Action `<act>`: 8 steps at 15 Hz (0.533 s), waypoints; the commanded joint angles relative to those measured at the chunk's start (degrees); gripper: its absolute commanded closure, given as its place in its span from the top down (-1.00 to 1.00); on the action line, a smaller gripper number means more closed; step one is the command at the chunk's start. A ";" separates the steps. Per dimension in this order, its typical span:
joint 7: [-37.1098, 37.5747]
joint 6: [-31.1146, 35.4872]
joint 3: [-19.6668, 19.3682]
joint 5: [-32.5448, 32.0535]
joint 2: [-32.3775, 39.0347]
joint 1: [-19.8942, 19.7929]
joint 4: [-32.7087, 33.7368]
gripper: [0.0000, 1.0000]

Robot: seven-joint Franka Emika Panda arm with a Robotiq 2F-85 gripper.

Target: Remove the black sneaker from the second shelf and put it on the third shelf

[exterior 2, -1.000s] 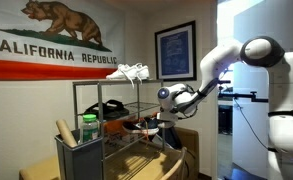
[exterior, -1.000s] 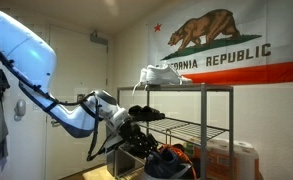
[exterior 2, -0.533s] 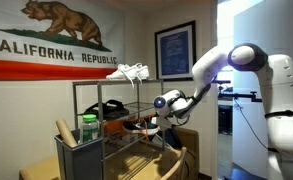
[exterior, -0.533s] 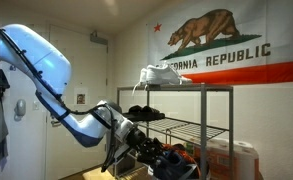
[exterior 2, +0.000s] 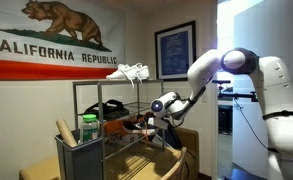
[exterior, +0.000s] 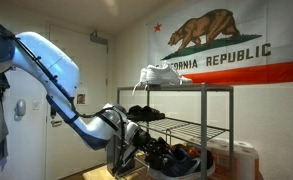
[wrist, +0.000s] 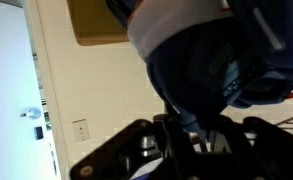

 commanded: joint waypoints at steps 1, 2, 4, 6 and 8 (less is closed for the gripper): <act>3.40 -1.50 0.20 -2.41 1.29 0.20 2.18 -0.07; 3.70 -1.50 0.20 -2.76 1.50 0.16 2.39 0.05; 4.28 -1.95 0.27 -2.87 1.47 0.15 2.65 0.35; 3.61 -2.03 0.35 -2.60 0.87 0.18 2.80 0.66; 1.36 -2.82 0.56 -0.76 -0.54 0.35 2.50 0.97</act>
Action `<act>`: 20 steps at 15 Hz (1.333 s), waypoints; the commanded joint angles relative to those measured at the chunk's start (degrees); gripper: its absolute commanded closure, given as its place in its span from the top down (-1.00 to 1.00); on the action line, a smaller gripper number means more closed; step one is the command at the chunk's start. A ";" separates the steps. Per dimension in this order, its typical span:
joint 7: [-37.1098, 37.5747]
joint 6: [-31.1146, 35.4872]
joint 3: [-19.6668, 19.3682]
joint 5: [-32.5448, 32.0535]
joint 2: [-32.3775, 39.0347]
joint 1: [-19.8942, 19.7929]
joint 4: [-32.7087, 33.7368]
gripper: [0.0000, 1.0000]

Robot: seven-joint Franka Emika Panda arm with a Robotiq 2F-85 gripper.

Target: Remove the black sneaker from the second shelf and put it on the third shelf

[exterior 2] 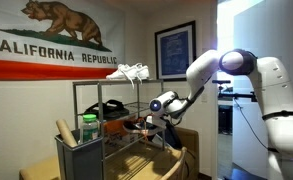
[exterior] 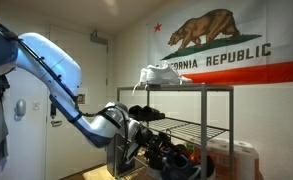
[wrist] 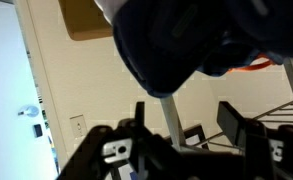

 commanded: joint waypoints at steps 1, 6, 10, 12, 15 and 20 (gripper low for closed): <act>-1.68 -2.76 0.62 1.44 -2.17 0.32 -0.40 0.99; -10.74 -7.20 0.93 5.29 -6.48 0.92 -3.47 1.00; -20.18 -7.57 1.38 7.37 -12.25 1.08 -5.95 1.00; -26.59 -6.02 1.44 10.15 -15.28 0.81 -7.23 1.00; -38.04 -4.32 1.11 16.15 -19.54 0.71 -8.95 1.00; -54.72 -2.71 0.34 26.85 -27.05 0.89 -10.71 1.00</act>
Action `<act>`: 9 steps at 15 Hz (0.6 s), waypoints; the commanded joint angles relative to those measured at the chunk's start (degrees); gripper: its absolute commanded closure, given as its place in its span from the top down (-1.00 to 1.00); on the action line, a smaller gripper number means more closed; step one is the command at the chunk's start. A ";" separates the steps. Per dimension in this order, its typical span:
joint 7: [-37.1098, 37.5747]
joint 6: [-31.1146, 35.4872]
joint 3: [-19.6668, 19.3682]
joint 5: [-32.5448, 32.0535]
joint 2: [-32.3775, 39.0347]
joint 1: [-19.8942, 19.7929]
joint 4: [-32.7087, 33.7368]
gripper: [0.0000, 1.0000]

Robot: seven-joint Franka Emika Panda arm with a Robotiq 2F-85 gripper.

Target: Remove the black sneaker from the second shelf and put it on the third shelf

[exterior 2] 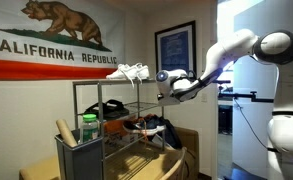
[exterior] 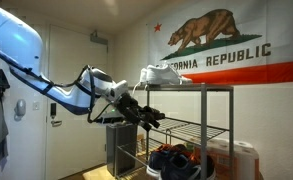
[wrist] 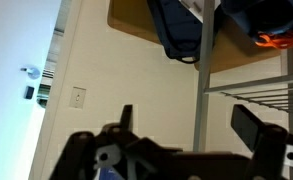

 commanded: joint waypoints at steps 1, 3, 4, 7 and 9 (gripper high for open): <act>-10.39 1.59 -0.62 6.06 -7.21 -0.02 -2.84 1.00; -14.48 0.89 -0.54 9.14 -9.91 0.05 -2.46 1.00; -16.72 0.93 -0.54 10.72 -11.09 0.08 -2.19 1.00; -22.14 0.84 -0.51 16.87 -14.32 0.15 -0.75 1.00; -25.91 0.48 -0.35 21.26 -15.71 0.09 0.43 1.00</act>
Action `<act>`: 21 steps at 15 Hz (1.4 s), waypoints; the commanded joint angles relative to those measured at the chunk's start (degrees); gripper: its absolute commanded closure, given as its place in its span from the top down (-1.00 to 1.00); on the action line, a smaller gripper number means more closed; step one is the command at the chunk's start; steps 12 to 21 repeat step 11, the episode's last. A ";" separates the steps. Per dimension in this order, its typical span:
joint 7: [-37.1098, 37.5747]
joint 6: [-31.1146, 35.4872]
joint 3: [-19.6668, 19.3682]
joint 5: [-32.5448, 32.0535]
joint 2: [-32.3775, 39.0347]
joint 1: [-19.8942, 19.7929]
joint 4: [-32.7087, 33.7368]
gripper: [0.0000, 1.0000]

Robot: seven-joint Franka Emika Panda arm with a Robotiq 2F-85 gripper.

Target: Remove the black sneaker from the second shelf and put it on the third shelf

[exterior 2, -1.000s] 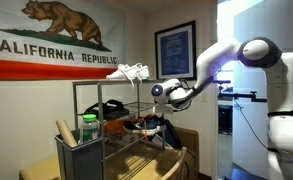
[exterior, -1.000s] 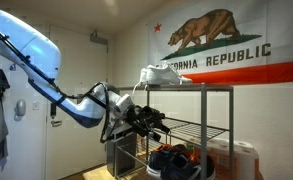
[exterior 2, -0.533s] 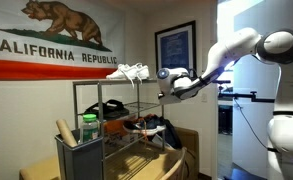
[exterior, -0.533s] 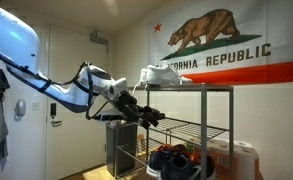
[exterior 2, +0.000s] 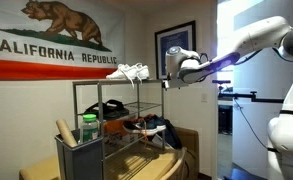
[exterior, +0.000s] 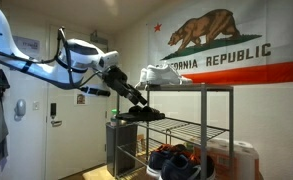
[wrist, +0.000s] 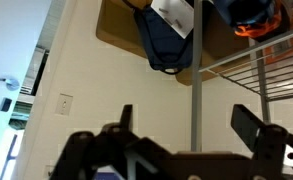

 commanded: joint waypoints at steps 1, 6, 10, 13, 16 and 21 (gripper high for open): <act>-7.21 0.07 -0.05 7.72 -3.09 0.04 1.54 1.00; -14.87 -0.12 0.58 20.68 -2.37 -0.79 7.53 1.00; -14.61 0.36 2.66 23.99 -2.90 -3.10 7.70 1.00; -14.60 0.34 2.72 24.35 -2.75 -3.10 8.12 1.00; -14.60 0.34 2.72 24.35 -2.75 -3.10 8.12 1.00; -14.60 0.34 2.72 24.35 -2.75 -3.10 8.12 1.00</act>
